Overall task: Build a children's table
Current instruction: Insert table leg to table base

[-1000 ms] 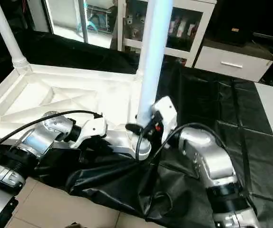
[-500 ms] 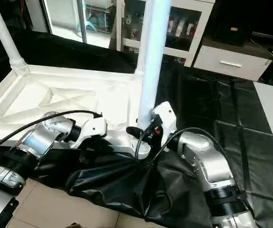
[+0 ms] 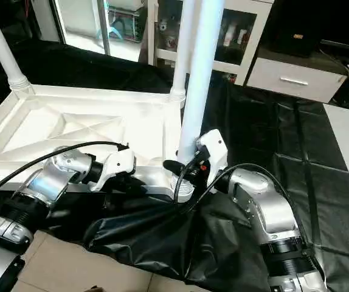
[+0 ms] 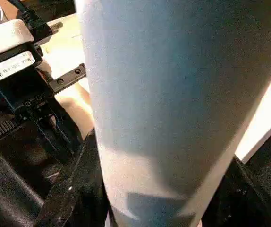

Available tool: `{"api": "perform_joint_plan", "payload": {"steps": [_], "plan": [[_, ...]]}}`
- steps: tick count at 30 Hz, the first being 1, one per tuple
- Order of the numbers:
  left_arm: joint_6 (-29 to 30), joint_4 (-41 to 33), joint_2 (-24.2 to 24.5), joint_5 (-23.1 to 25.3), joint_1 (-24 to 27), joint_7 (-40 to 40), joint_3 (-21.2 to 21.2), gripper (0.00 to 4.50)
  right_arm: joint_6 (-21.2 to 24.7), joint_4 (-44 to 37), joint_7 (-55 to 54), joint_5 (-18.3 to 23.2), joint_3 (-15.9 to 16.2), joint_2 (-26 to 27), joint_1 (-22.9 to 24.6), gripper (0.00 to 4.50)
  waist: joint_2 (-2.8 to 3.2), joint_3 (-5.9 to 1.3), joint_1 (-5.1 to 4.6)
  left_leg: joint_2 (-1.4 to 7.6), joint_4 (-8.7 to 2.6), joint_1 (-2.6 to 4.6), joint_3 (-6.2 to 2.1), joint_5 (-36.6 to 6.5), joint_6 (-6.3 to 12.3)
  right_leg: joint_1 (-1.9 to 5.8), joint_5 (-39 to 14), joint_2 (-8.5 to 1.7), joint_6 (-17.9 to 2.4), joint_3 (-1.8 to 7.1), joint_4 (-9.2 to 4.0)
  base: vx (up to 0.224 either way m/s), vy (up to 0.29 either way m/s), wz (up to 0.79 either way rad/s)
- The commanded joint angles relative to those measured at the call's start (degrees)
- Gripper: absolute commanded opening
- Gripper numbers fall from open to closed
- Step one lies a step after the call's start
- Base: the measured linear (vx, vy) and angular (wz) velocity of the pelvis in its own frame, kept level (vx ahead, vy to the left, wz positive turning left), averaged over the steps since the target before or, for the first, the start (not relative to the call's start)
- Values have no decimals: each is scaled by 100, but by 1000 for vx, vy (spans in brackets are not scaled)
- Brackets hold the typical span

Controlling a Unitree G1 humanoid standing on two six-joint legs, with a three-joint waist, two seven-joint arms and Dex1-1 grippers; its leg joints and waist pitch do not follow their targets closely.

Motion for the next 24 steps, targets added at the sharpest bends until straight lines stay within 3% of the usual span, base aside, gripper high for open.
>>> {"api": "perform_joint_plan", "payload": {"steps": [1, 11, 13, 18, 20, 22, 24], "plan": [[-46, 31, -100, -212, 127, 132, 103, 0, 10, 113, 77, 7, 85, -9, -34, 187, -53, -312, 5, 176, -467, 50, -92, -1537, 87, 209, -1735, -331, -950, 266, -516, 0, 0, 0], [-11, 79, -30, -87, 110, -6, -42, 0, 42, 142, 135, -26, 114, -25, -39, 187, -46, -326, 3, 181, -470, 54, -90, -1519, 67, 214, -1636, -335, -983, 267, -507, 0, 0, 0], [4, 71, -2, -53, 126, -73, -92, 0, 96, 219, 187, -90, 212, -61, -51, 187, -15, -329, 2, 181, -473, 55, -93, -1525, 56, 213, -1613, -331, -997, 267, -506, 0, 0, 0], [11, 59, 14, -26, 153, -117, -126, 0, 158, 387, 176, -161, 303, -33, -201, 187, -27, -340, -17, 180, -475, 57, -94, -1543, 24, 223, -1567, -331, -1048, 263, -498, 0, 0, 0], [10, 61, 18, -20, 158, -122, -133, 0, 249, 472, 92, -93, 223, 46, -292, 187, -53, -350, -24, 179, -470, 59, -90, -1558, 23, 227, -1576, -333, -1048, 266, -500, 0, 0, 0], [8, 62, 20, -17, 159, -123, -136, 0, 278, 511, 49, -65, 179, 82, -326, 186, -41, -350, -29, 179, -475, 56, -96, -1534, 20, 228, -1566, -333, -1054, 263, -494, 0, 0, 0], [13, 50, 31, -10, 168, -113, -141, 0, 299, 730, -19, 55, -51, 149, -368, 186, -46, -350, -50, 181, -476, 64, -96, -1596, 3, 217, -1612, -336, -1062, 264, -502, 0, 0, 0]]}}
